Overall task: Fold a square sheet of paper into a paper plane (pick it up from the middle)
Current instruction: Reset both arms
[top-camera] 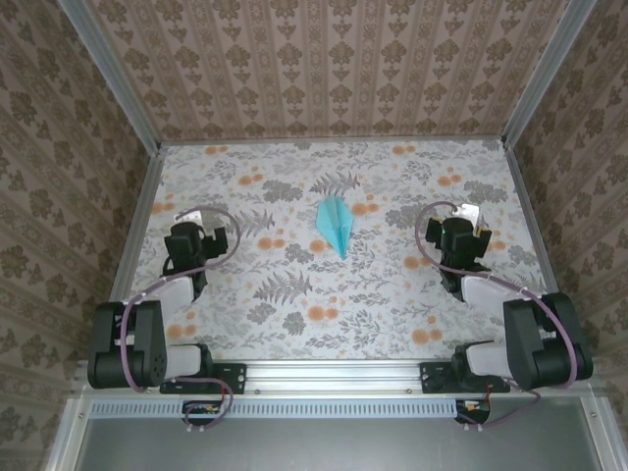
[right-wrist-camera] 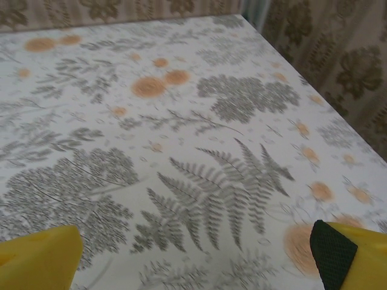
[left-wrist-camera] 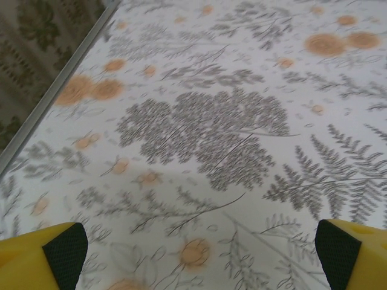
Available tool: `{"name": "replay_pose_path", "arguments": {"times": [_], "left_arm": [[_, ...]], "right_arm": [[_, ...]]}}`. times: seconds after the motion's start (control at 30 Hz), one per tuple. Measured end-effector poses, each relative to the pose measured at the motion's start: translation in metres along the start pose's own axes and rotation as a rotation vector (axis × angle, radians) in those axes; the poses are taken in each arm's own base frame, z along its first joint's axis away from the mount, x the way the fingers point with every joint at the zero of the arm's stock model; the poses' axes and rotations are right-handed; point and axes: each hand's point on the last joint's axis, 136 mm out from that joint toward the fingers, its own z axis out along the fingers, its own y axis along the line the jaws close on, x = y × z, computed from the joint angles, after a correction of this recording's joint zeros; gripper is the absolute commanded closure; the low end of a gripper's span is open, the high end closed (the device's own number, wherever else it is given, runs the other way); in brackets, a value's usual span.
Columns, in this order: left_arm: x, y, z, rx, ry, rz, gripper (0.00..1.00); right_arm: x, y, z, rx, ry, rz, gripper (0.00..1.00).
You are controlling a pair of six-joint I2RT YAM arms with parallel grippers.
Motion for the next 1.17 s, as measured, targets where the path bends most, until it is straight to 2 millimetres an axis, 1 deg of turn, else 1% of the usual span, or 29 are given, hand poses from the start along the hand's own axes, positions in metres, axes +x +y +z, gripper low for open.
{"name": "replay_pose_path", "arguments": {"times": [0.1,0.17,0.27,0.43,0.5,0.6,0.93,1.17], "left_arm": [[-0.004,-0.006,0.004,0.044,-0.054,0.022,0.00],[-0.009,-0.009,0.007,0.063,-0.085,0.028,0.00],[-0.013,-0.010,0.013,0.078,-0.120,0.034,0.00],[-0.005,-0.014,0.024,0.094,-0.119,0.038,0.00],[-0.001,-0.014,0.027,0.097,-0.107,0.041,0.00],[0.000,-0.014,0.027,0.096,-0.105,0.044,0.00],[-0.009,-0.020,0.028,0.115,-0.128,0.073,0.00],[-0.010,-0.021,0.028,0.117,-0.131,0.074,0.00]], "right_arm": [[-0.008,0.010,0.007,-0.060,-0.043,0.004,0.00],[-0.010,0.016,0.012,-0.091,-0.060,0.007,0.00],[-0.003,0.026,0.019,-0.141,-0.059,-0.007,0.00],[0.009,0.038,0.023,-0.205,-0.049,-0.032,0.00],[0.009,0.040,0.023,-0.217,-0.055,-0.035,0.00],[0.006,0.042,0.022,-0.230,-0.068,-0.032,0.00],[0.001,0.043,0.022,-0.243,-0.084,-0.025,0.00],[0.002,0.044,0.022,-0.247,-0.083,-0.025,0.00]]}}
